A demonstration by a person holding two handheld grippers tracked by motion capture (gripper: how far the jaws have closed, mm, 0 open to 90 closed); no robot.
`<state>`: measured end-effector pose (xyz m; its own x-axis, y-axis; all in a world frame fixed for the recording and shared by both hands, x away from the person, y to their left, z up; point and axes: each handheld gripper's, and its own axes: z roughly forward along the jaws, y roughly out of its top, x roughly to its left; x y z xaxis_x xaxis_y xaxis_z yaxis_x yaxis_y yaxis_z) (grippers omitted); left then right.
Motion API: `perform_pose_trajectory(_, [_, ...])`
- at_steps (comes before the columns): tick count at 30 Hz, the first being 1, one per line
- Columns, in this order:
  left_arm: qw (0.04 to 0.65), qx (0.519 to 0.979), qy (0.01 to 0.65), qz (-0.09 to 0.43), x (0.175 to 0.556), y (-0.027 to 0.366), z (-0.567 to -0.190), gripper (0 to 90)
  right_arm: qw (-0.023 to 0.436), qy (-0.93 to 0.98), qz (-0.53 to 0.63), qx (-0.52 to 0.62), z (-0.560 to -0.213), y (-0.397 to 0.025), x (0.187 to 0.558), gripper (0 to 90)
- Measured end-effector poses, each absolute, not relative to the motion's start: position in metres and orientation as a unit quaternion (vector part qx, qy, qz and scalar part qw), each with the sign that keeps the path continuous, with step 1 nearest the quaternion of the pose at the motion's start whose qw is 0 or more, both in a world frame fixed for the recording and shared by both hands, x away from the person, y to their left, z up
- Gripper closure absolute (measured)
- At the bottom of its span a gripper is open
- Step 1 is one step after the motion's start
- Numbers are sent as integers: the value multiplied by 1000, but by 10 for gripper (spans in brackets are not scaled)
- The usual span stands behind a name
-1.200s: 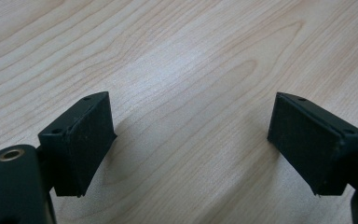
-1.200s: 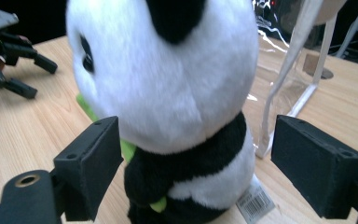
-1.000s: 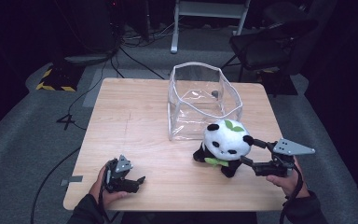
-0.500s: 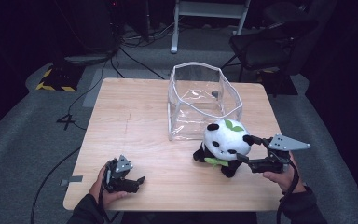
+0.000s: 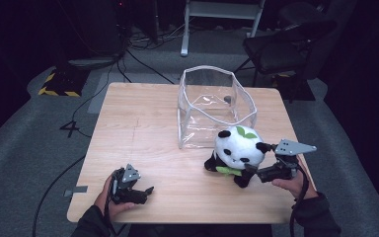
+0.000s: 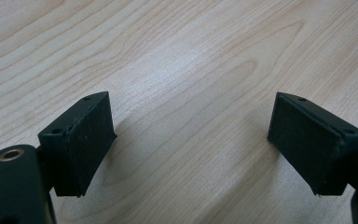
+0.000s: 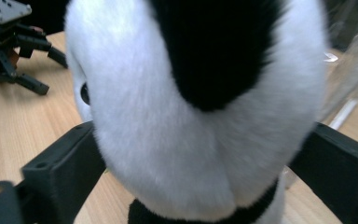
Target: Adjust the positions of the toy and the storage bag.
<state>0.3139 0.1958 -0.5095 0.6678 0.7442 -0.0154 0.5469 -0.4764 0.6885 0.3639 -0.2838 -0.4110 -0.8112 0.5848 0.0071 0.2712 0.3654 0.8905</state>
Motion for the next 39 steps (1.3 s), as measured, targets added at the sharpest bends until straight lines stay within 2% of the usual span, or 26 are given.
perform_pose_trajectory(3, [342,847,381,144,314,196,-510,144,143,817,492,265,-415,-276,370,5])
perform_pose_trajectory(11, [341,847,381,144,314,196,-510,144,117,820,491,271,-423,-264,376,9])
perform_pose_trajectory(15, [342,847,381,144,314,196,-510,144,127,818,493,267,-426,-262,375,24])
perform_pose_trajectory(18, [342,847,381,144,314,196,-510,144,132,817,493,270,-427,-262,373,56])
perform_pose_trajectory(20, [342,847,381,144,314,196,-510,144,142,815,494,268,-428,-263,371,135])
perform_pose_trajectory(27, [341,847,381,145,314,195,-510,143,150,811,502,262,-431,-267,367,303])
perform_pose_trajectory(31, [341,847,381,145,314,195,-510,143,156,811,502,257,-431,-268,365,348])
perform_pose_trajectory(39, [341,847,382,145,314,195,-510,143,160,806,511,253,-432,-273,362,375])
